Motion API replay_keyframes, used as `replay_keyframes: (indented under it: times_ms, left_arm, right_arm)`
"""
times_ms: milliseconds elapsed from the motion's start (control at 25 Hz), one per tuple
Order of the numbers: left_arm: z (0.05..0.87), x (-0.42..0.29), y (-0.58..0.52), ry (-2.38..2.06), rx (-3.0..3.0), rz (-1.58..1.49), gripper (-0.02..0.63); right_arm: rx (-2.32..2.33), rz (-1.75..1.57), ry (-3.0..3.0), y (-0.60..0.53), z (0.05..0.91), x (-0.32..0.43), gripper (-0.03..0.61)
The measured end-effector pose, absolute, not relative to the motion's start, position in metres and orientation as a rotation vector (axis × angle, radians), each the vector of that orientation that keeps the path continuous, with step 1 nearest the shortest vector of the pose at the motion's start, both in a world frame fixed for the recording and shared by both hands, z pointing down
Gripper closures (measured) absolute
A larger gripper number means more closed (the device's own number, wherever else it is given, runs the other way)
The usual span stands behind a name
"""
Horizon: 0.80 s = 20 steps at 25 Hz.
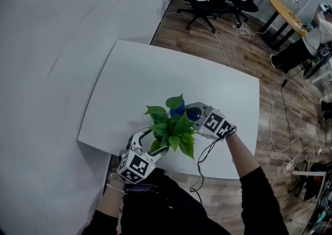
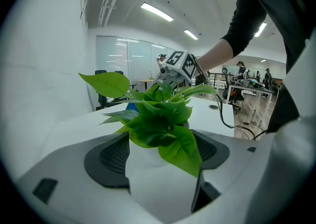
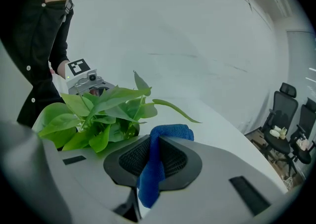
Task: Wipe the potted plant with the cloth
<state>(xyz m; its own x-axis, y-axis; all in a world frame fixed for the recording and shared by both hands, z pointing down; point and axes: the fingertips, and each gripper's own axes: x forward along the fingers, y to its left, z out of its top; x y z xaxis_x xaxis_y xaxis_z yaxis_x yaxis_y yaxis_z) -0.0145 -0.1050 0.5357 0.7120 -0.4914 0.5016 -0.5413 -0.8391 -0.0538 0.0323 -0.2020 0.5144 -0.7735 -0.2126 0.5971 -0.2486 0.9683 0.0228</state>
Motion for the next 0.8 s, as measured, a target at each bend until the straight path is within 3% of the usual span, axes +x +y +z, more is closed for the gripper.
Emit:
replay_keyframes:
  times_ms: [800]
  left_arm:
    - [0.536,-0.015,-0.105,-0.836,2.822,0.795,0.249]
  right_arm:
    - [0.441,0.206,-2.497,-0.174,0.540,0.047,0.503]
